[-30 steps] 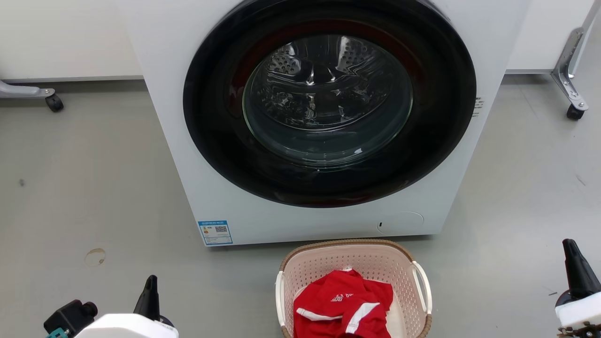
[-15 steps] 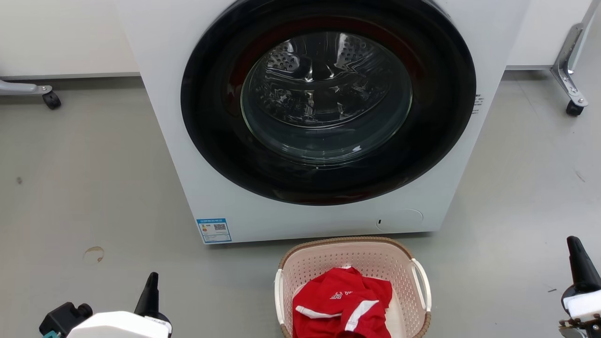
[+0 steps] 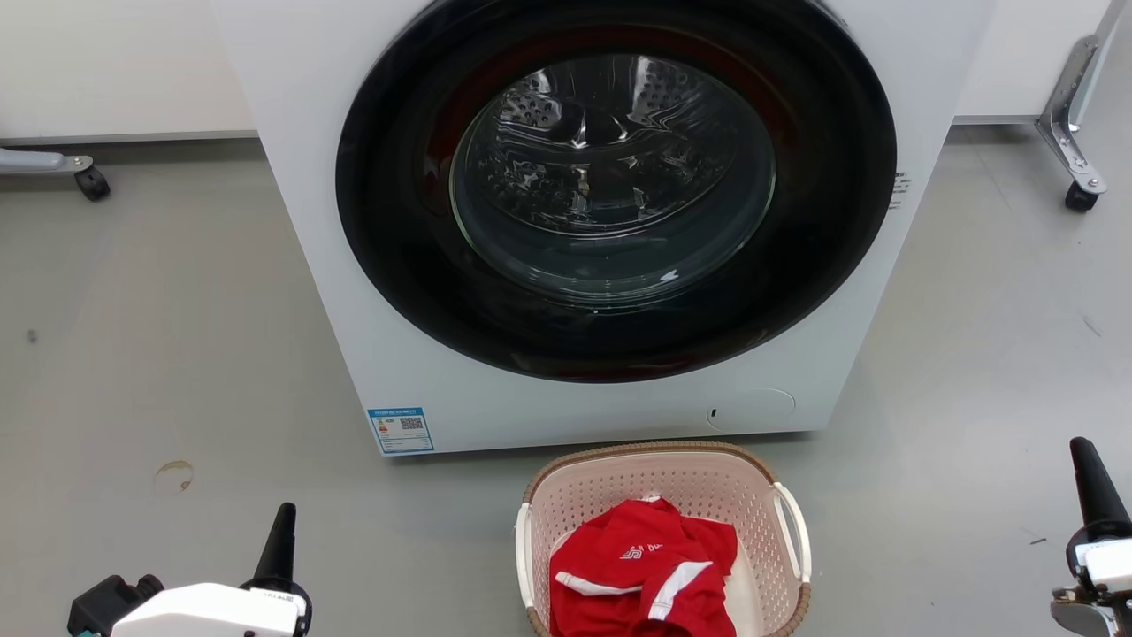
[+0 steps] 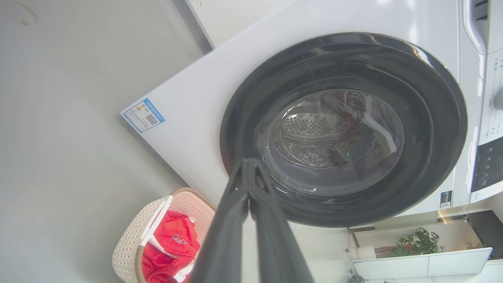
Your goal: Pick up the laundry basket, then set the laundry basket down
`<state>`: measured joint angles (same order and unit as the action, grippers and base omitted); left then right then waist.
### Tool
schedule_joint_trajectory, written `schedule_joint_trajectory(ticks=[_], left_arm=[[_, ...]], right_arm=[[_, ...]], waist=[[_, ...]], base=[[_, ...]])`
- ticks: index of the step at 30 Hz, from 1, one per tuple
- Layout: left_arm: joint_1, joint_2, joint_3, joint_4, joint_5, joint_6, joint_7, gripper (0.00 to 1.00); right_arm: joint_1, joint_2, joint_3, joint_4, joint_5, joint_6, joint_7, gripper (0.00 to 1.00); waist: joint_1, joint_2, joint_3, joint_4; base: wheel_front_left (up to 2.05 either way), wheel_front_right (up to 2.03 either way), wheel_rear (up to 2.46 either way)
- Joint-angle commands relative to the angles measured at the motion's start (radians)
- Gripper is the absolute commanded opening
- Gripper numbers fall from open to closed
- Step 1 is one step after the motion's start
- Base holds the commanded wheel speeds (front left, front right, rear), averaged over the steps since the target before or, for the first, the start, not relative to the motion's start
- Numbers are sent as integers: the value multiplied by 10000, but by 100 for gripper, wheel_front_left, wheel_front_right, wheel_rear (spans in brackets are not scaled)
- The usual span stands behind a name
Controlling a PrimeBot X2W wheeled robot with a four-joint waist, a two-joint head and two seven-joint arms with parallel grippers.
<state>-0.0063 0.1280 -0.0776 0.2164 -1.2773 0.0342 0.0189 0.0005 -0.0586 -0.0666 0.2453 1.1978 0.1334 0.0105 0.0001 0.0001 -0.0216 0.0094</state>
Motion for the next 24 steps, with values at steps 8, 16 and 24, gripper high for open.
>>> schedule_joint_trajectory(ticks=[8, 16, 24], left_arm=[[-703, -90, 666, -96, -836, -455, 224, 0], [-788, -267, 994, 9, -1514, -778, 411, 0], [-862, -422, 1281, 100, -2106, -1060, 574, 0]], right_arm=[[-666, -188, -70, -174, 1039, -17, 286, 0], [-779, -115, -182, -128, 1866, -20, 489, 0], [-879, -51, -280, -89, 2590, -22, 667, 0]], waist=[[-1, -1, 55, -21], [-1, -1, 107, -41], [-1, -1, 152, -58]], base=[[0, 0, 0], [0, 0, 0], [0, 0, 0]])
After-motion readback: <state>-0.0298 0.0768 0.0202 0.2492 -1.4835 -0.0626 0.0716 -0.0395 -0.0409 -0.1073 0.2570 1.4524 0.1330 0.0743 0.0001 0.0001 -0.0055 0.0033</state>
